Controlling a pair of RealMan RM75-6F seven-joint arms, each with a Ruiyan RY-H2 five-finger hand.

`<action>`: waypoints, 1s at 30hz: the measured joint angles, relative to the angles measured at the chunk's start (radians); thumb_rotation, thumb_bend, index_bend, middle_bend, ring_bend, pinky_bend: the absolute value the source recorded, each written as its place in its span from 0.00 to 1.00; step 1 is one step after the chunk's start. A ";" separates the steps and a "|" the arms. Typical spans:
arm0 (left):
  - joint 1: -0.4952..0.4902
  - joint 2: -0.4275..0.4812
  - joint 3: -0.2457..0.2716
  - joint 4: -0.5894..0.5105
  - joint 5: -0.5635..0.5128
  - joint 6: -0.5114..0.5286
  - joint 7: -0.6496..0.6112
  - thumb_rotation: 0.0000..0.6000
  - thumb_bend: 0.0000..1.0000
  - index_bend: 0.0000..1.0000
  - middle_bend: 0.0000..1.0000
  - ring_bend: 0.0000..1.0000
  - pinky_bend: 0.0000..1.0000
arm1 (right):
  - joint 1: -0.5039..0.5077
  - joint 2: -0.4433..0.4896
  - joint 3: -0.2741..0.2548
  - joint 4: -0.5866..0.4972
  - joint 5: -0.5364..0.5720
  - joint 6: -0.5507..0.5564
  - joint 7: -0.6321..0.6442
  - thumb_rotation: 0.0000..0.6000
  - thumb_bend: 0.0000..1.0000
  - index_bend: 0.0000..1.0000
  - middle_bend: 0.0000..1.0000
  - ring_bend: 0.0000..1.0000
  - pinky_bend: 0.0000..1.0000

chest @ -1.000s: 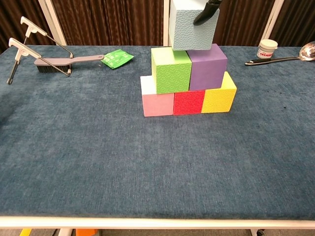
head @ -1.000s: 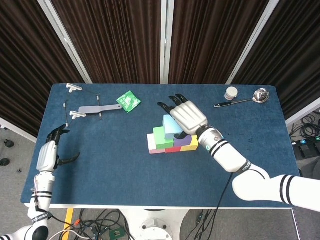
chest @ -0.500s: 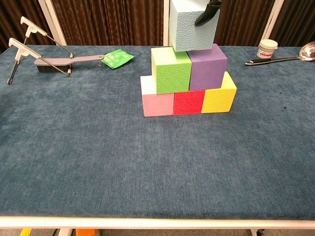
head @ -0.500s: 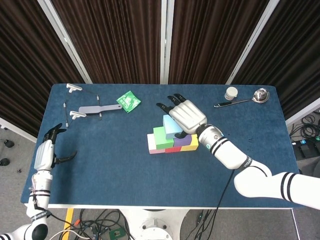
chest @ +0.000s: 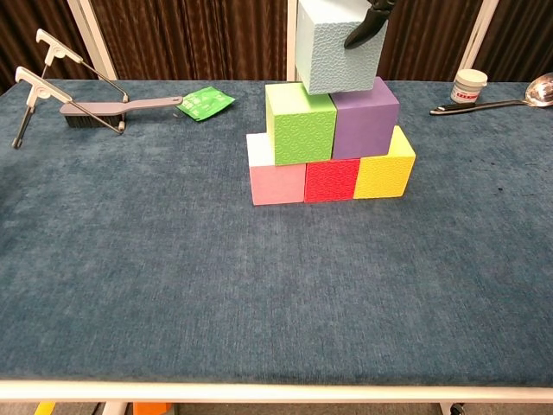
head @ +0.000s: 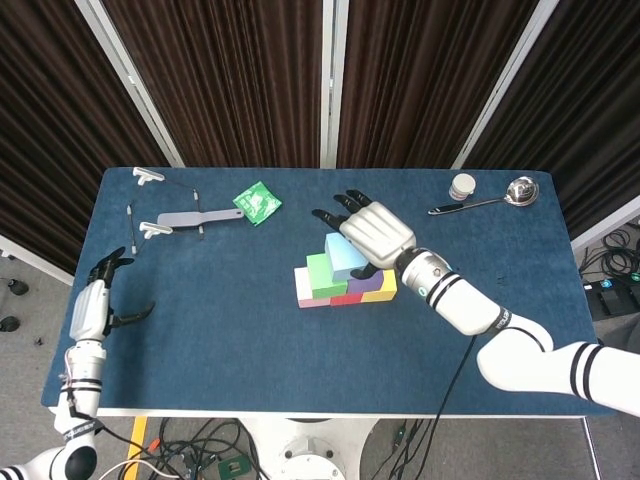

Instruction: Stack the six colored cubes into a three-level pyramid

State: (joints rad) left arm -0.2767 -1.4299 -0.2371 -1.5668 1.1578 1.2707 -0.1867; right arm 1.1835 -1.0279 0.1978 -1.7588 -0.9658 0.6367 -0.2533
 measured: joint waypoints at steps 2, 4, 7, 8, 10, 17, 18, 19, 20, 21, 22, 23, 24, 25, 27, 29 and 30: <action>0.000 -0.001 -0.002 -0.002 0.001 0.003 0.002 1.00 0.18 0.07 0.18 0.01 0.00 | -0.003 -0.001 0.003 0.011 -0.014 -0.009 0.017 1.00 0.10 0.00 0.40 0.00 0.00; 0.000 -0.002 -0.003 -0.003 0.001 0.006 0.006 1.00 0.18 0.07 0.18 0.01 0.00 | -0.006 -0.002 0.006 0.019 -0.026 -0.015 0.032 1.00 0.11 0.00 0.40 0.00 0.00; 0.000 -0.003 -0.003 -0.006 0.001 0.007 0.012 1.00 0.18 0.07 0.18 0.01 0.00 | -0.012 -0.006 0.009 0.031 -0.049 -0.023 0.055 1.00 0.10 0.00 0.40 0.00 0.00; 0.001 -0.003 -0.003 -0.008 0.001 0.007 0.013 1.00 0.18 0.07 0.18 0.01 0.00 | -0.015 -0.007 0.008 0.035 -0.055 -0.027 0.059 1.00 0.10 0.00 0.40 0.00 0.00; 0.001 -0.003 0.000 -0.010 0.004 0.009 0.018 1.00 0.18 0.07 0.18 0.01 0.00 | -0.017 -0.007 0.006 0.036 -0.060 -0.033 0.061 1.00 0.10 0.00 0.40 0.00 0.00; 0.007 0.000 0.009 -0.017 0.013 0.008 0.014 1.00 0.18 0.07 0.18 0.01 0.00 | -0.022 -0.018 0.002 0.033 -0.072 -0.034 0.069 1.00 0.11 0.00 0.40 0.00 0.00; 0.008 0.001 0.010 -0.017 0.014 0.009 0.013 1.00 0.18 0.07 0.18 0.01 0.00 | -0.021 -0.020 0.002 0.035 -0.072 -0.035 0.070 1.00 0.11 0.00 0.40 0.00 0.00; 0.009 0.001 0.010 -0.017 0.015 0.010 0.012 1.00 0.18 0.07 0.18 0.01 0.00 | -0.020 -0.022 0.002 0.037 -0.071 -0.036 0.071 1.00 0.11 0.00 0.40 0.00 0.00; 0.010 0.001 0.010 -0.018 0.017 0.012 0.011 1.00 0.18 0.07 0.18 0.01 0.00 | -0.018 -0.024 0.003 0.039 -0.071 -0.038 0.072 1.00 0.11 0.00 0.40 0.00 0.00; 0.010 0.002 0.010 -0.018 0.018 0.013 0.010 1.00 0.18 0.07 0.18 0.01 0.00 | -0.017 -0.025 0.004 0.041 -0.070 -0.038 0.073 1.00 0.11 0.00 0.40 0.00 0.00; 0.011 0.002 0.010 -0.018 0.019 0.014 0.009 1.00 0.18 0.07 0.18 0.01 0.00 | -0.016 -0.026 0.005 0.041 -0.070 -0.039 0.074 1.00 0.11 0.00 0.40 0.00 0.00; 0.011 0.002 0.010 -0.017 0.019 0.014 0.008 1.00 0.18 0.07 0.18 0.01 0.00 | -0.014 -0.028 0.007 0.043 -0.070 -0.039 0.075 1.00 0.11 0.00 0.40 0.00 0.00; 0.012 0.002 0.010 -0.017 0.019 0.014 0.007 1.00 0.18 0.07 0.18 0.01 0.00 | -0.013 -0.029 0.007 0.044 -0.069 -0.040 0.075 1.00 0.11 0.00 0.40 0.00 0.00; 0.012 0.002 0.010 -0.016 0.019 0.013 0.006 1.00 0.18 0.07 0.18 0.01 0.00 | -0.012 -0.030 0.008 0.044 -0.068 -0.041 0.076 1.00 0.11 0.00 0.40 0.00 0.00; 0.012 0.002 0.010 -0.014 0.018 0.009 0.003 1.00 0.18 0.07 0.18 0.01 0.00 | -0.009 -0.032 0.008 0.046 -0.065 -0.043 0.075 1.00 0.11 0.00 0.40 0.00 0.00; 0.013 0.003 0.011 -0.012 0.014 0.004 0.002 1.00 0.18 0.07 0.18 0.01 0.00 | -0.006 -0.033 0.007 0.046 -0.060 -0.046 0.071 1.00 0.11 0.00 0.40 0.00 0.00; 0.013 0.004 0.011 -0.013 0.010 0.002 0.002 1.00 0.18 0.07 0.18 0.01 0.00 | -0.004 -0.033 0.006 0.046 -0.057 -0.047 0.069 1.00 0.11 0.00 0.40 0.00 0.00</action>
State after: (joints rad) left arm -0.2637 -1.4262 -0.2259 -1.5799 1.1678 1.2727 -0.1846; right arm 1.1794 -1.0606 0.2042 -1.7126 -1.0231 0.5894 -0.1840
